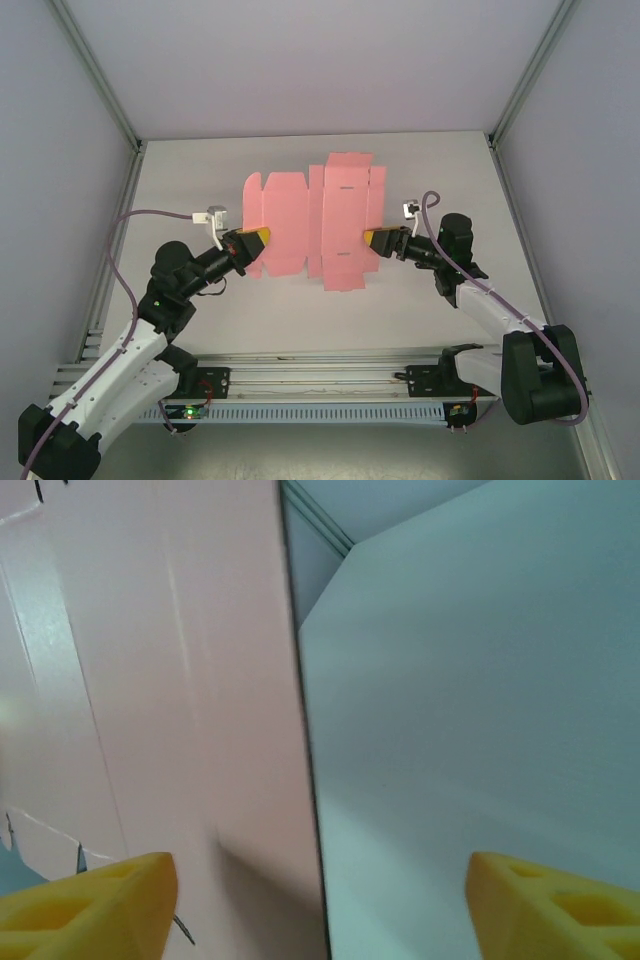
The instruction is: Assemble paper box
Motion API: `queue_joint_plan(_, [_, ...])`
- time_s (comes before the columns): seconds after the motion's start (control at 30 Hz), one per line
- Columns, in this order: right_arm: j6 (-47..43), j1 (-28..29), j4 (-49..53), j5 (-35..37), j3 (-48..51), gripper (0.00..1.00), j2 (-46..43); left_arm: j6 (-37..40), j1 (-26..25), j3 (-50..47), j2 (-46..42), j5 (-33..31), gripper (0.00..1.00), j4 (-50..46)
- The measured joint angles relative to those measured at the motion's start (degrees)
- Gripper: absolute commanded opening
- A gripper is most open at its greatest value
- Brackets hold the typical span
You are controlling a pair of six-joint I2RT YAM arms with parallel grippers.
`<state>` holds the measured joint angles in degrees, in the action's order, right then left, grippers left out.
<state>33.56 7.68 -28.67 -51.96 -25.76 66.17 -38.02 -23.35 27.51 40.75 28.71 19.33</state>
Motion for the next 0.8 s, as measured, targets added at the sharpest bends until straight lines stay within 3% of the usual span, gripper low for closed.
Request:
queue_joint_plan(0.13, [0.6,-0.1,-2.0,-1.4,0.0,0.54,1.0,0.0,-0.3,0.0,0.0,-0.1,0.0,0.0])
queue_joint_plan(0.3, [2.6,0.0,-6.3,-3.8,0.0,0.46,1.4,0.0,-0.7,-0.1,-0.1,-0.1,0.0,0.0])
queue_joint_plan(0.43, [3.4,0.0,-8.0,-4.4,0.5,0.34,-0.1,0.0,-0.7,-0.1,-0.7,-0.8,0.0,-0.2])
queue_joint_plan(0.57, [2.9,0.0,-7.1,-4.2,1.1,0.14,-3.7,0.0,-0.7,-0.2,-1.1,-2.4,0.0,-1.0])
queue_joint_plan(0.8, [1.4,0.1,-2.6,-3.5,1.1,0.0,-7.7,0.0,-0.7,-0.6,-1.1,-4.4,0.03,-2.6])
